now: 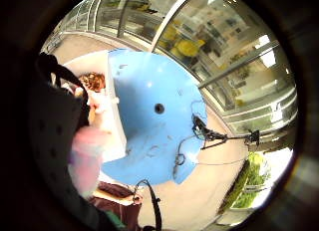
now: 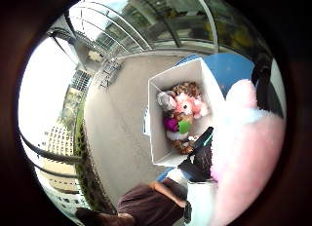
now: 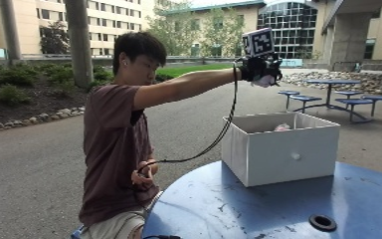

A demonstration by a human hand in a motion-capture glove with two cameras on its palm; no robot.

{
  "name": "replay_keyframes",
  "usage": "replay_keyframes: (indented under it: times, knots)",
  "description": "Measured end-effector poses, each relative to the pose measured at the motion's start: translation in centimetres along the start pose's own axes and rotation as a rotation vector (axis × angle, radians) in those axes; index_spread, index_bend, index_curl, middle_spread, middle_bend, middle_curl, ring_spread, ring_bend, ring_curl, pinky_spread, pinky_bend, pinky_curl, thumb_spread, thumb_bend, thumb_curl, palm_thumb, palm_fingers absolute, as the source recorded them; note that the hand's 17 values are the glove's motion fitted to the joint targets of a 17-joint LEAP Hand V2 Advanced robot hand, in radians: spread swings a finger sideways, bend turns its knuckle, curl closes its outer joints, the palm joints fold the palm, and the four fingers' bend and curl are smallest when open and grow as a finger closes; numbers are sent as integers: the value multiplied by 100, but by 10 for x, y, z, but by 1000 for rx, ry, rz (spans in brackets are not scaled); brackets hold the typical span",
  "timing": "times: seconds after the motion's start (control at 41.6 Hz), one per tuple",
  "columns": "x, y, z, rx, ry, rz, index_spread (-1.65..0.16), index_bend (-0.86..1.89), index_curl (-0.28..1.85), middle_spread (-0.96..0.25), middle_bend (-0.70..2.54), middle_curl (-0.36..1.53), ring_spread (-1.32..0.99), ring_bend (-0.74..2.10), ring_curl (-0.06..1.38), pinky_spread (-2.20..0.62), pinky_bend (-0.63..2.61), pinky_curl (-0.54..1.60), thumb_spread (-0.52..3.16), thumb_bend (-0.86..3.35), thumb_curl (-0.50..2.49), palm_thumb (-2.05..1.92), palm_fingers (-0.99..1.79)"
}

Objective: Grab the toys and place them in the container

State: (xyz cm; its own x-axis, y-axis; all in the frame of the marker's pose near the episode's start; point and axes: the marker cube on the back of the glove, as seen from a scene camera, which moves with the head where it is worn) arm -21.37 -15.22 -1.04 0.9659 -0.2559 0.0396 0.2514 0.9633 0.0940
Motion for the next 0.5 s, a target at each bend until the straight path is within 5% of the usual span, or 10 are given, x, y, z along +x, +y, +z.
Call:
replay_keyframes:
  times: [0.168,0.288,0.385,0.433,0.481,0.505]
  knots:
    - [-103,-27,14,3,-9,120,-20,105,94,-23,120,78,-41,136,76,-36,117,57,60,-1,97,63,81]
    - [-104,-23,46,-97,160,4,-21,104,96,-23,119,79,-41,137,76,-35,115,56,60,-1,99,63,78]
    - [-173,-29,68,-389,83,45,-21,91,98,-26,110,78,-38,141,77,-32,111,56,67,-4,95,54,50]
    - [-208,-37,78,-505,-17,185,-20,63,92,-19,69,67,-28,111,74,-21,131,64,86,-18,82,22,-49]
    - [-219,-39,86,-538,-43,272,-17,40,82,-11,50,60,-20,85,68,-15,140,62,90,-20,75,3,-78]
    - [-220,-39,89,-530,-30,282,-17,36,79,-10,46,57,-18,80,66,-13,139,59,93,-15,73,2,-63]
